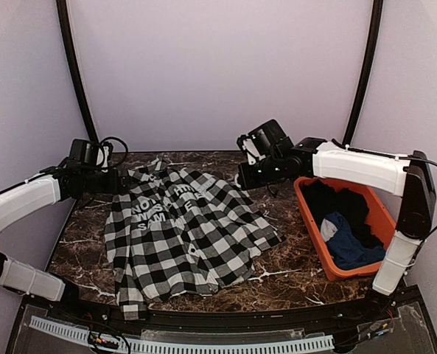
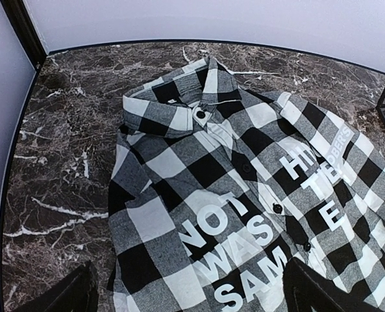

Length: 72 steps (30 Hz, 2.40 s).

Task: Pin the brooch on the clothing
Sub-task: Pick up the flattened clothing from the center of the board.

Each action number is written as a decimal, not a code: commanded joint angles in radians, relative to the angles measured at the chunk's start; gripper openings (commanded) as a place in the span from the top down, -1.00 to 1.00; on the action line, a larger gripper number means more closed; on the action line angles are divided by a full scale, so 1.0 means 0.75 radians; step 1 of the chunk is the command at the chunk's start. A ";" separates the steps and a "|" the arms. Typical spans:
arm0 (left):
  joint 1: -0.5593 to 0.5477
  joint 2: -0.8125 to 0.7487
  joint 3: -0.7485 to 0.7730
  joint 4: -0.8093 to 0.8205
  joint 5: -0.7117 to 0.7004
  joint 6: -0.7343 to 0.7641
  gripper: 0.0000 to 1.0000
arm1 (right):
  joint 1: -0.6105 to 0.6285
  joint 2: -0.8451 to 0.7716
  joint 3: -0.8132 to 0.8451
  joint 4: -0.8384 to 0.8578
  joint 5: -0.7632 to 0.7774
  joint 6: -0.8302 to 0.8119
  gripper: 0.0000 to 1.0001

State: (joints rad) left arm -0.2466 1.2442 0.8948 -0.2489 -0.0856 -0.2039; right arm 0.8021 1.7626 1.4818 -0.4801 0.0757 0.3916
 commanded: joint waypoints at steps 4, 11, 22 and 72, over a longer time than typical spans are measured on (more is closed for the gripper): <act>0.020 -0.079 -0.035 -0.009 -0.005 -0.039 -0.98 | -0.006 0.109 0.243 -0.077 -0.066 -0.081 1.00; 0.019 -0.072 -0.037 0.004 -0.003 -0.050 -0.97 | -0.006 0.223 0.356 -0.089 -0.097 -0.079 1.00; 0.020 -0.062 -0.052 0.042 0.030 -0.003 -0.97 | -0.004 0.196 0.367 -0.106 -0.118 0.025 1.00; -0.127 0.772 0.518 -0.361 0.161 0.100 -0.93 | 0.003 0.206 0.236 -0.041 -0.225 0.102 1.00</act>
State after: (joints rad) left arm -0.3389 1.7870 1.2613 -0.4675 0.0467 -0.0925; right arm 0.8097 1.9636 1.6840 -0.5453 -0.0883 0.4690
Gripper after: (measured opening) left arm 0.981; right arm 0.025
